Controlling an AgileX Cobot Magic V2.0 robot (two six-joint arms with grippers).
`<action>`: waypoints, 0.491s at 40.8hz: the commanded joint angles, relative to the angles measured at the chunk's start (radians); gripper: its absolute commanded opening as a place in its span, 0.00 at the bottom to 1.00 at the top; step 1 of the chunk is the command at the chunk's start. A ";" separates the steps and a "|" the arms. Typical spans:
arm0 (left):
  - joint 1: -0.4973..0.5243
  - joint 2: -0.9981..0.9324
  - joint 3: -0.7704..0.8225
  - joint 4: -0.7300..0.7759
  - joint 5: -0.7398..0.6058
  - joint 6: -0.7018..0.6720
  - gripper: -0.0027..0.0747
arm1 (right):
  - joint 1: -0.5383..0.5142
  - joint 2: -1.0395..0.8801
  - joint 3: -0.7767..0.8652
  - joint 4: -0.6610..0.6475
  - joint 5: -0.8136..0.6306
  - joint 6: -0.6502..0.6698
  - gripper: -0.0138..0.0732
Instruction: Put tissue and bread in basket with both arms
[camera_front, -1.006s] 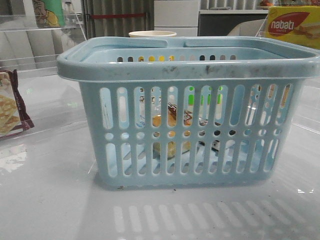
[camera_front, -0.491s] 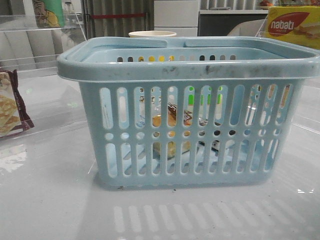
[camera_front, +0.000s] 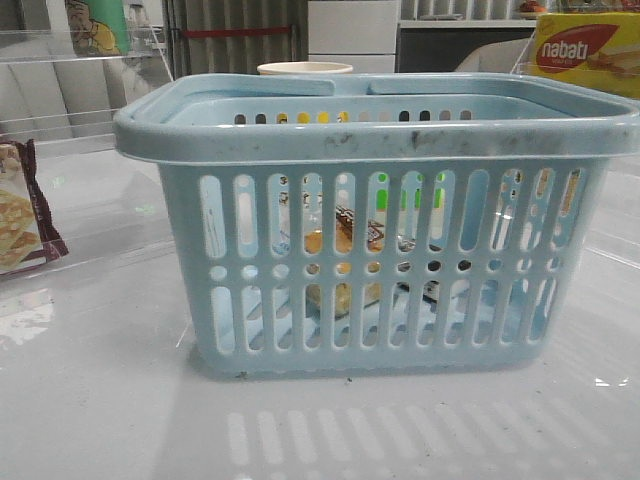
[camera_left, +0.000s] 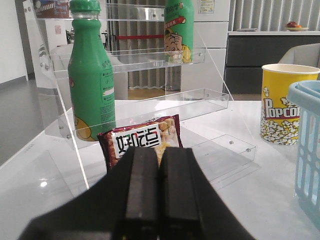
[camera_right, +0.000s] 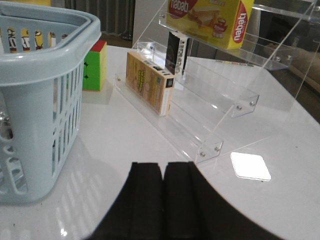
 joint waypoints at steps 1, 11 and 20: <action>-0.002 -0.018 -0.001 -0.008 -0.091 0.000 0.15 | -0.009 -0.018 0.001 0.000 -0.144 -0.008 0.22; -0.002 -0.016 -0.001 -0.008 -0.091 0.000 0.15 | -0.009 -0.018 0.003 0.012 -0.222 -0.005 0.22; -0.002 -0.016 -0.001 -0.008 -0.091 0.000 0.15 | -0.009 -0.018 0.003 0.012 -0.223 -0.005 0.22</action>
